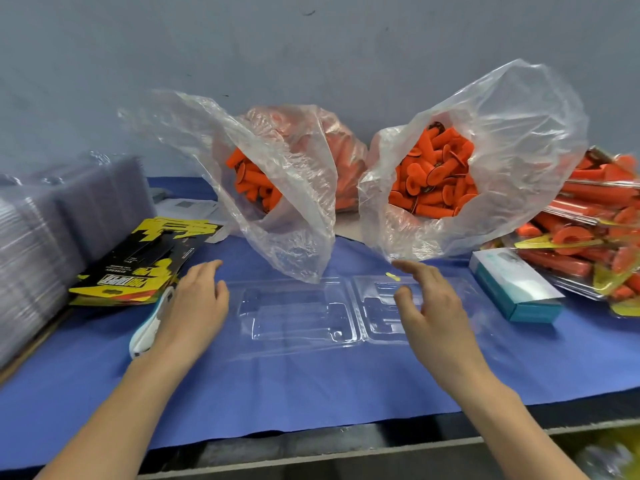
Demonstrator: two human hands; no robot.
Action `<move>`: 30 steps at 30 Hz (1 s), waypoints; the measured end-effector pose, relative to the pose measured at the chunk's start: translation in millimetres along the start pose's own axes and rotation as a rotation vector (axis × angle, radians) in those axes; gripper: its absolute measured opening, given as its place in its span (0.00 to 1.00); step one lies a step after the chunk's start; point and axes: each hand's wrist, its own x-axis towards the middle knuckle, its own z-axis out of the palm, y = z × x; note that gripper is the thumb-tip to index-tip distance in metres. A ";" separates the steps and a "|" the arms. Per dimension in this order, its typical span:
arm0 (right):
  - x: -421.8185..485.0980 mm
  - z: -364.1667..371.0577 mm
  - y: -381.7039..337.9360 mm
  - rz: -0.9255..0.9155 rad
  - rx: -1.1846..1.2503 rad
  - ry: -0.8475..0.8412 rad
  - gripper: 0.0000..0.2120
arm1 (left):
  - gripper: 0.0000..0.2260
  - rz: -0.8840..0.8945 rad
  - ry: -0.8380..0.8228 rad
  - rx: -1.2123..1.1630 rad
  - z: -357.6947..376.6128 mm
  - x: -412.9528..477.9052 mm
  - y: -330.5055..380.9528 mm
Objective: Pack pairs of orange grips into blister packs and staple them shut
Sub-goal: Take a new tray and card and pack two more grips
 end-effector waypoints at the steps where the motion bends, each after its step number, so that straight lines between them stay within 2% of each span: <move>1: 7.3 5.4 1.9 -0.017 -0.053 -0.031 0.17 | 0.18 0.043 -0.001 0.003 1.2 -1.1 5.9; 5: 35.6 33.9 -1.8 -0.097 -0.199 -0.168 0.18 | 0.20 0.189 -0.103 -0.017 10.5 -4.4 28.1; 8: 41.8 60.8 -4.2 -0.167 -0.308 -0.330 0.23 | 0.26 0.281 -0.259 0.093 25.3 -7.8 37.0; 11: 35.9 83.5 5.4 -0.118 -0.455 -0.575 0.29 | 0.31 0.310 -0.411 0.244 39.5 -10.8 35.5; 13: 33.8 89.6 13.0 -0.108 -0.525 -0.646 0.31 | 0.31 0.302 -0.468 0.286 43.5 -11.4 32.8; 30: 32.5 79.9 24.7 -0.065 -0.487 -0.588 0.28 | 0.28 0.320 -0.506 0.279 37.2 -10.0 25.1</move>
